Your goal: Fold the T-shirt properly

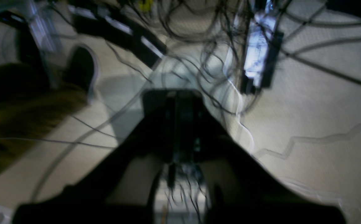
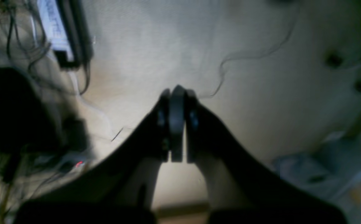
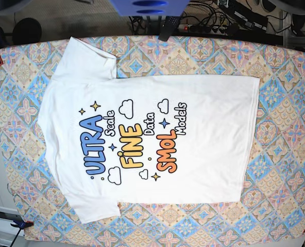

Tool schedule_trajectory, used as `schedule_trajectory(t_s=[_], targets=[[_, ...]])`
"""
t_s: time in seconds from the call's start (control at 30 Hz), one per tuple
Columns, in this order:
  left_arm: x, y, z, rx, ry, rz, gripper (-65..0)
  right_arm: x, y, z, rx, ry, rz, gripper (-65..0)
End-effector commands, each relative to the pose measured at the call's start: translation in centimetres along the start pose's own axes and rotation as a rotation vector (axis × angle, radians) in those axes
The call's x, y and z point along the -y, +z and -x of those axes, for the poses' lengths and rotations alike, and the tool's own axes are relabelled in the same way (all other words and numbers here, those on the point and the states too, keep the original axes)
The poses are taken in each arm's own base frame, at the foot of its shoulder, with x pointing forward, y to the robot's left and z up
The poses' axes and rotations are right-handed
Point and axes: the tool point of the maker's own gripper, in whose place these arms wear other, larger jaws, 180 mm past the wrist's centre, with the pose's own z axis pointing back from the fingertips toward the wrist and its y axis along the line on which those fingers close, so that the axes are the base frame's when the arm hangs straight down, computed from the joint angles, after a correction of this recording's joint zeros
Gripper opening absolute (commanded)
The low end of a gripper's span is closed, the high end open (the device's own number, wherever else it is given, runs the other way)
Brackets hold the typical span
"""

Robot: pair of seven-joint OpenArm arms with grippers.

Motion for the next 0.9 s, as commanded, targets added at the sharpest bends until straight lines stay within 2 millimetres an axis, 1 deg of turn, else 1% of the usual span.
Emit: schedule_trajectory(t_s=[0.0, 0.03, 0.07, 0.13, 0.2, 0.27, 0.3, 0.4, 0.47, 0.5, 0.6, 0.67, 0.77, 0.83, 0.87], targets=[[-0.3, 1.0, 0.2, 0.019, -0.008, -0.002, -63.0, 0.6, 0.9, 0.6, 0.007, -0.005, 0.011, -65.0], [-1.0, 1.7, -0.4, 0.046, -0.024, -0.008, -63.0, 1.7, 1.6, 0.6, 0.022, -0.027, 0.036, -65.0], [-1.3, 2.4, -0.9, 0.068, -0.034, -0.009, -63.0, 2.7, 2.1, 0.2, 0.044, -0.051, 0.060, -65.0], [-1.4, 3.7, -2.4, 0.124, -0.046, -0.004, -63.0, 4.7, 3.4, -0.6, 0.086, -0.103, 0.107, -65.0], [-1.2, 5.2, -3.9, 0.177, -0.050, 0.002, -63.0, 6.1, 4.8, -1.4, 0.129, -0.145, 0.135, -65.0], [-1.7, 6.8, -5.9, 0.240, -0.074, 0.004, -63.0, 7.0, 6.3, -1.6, 0.158, -0.171, 0.152, -65.0], [-1.7, 7.6, -6.5, 0.262, -0.083, 0.008, -63.0, 7.5, 7.0, -2.1, 0.177, -0.176, 0.161, -65.0], [-1.4, 10.0, -9.4, 0.329, -0.091, 0.018, -63.0, 9.5, 9.4, -4.2, 0.250, -0.163, 0.202, -65.0], [-2.5, 11.7, -11.6, 0.355, -0.085, -0.013, -63.0, 10.8, 11.0, -6.2, 0.312, -0.149, 0.228, -65.0], [-3.0, 12.6, -13.0, 0.374, -0.080, -0.029, -63.0, 11.3, 11.7, -7.2, 0.340, -0.143, 0.239, -65.0], [-4.0, 14.5, -16.7, 0.420, -0.021, -0.041, -63.0, 12.1, 13.6, -11.1, 0.417, -0.128, 0.255, -65.0], [-4.4, 15.0, -19.3, 0.452, 0.041, -0.031, -63.0, 12.1, 14.7, -13.4, 0.454, -0.122, 0.254, -65.0], [-5.8, 14.6, -21.4, 0.441, 0.145, -0.022, -62.9, 11.6, 15.9, -16.1, 0.488, -0.114, 0.241, -65.0], [-6.6, 14.2, -23.0, 0.429, 0.230, 0.002, -62.9, 11.3, 16.5, -17.2, 0.492, -0.109, 0.234, -65.0], [-6.9, 14.0, -23.4, 0.411, 0.272, 0.018, -62.5, 11.2, 16.7, -17.4, 0.486, -0.108, 0.231, -65.0]])
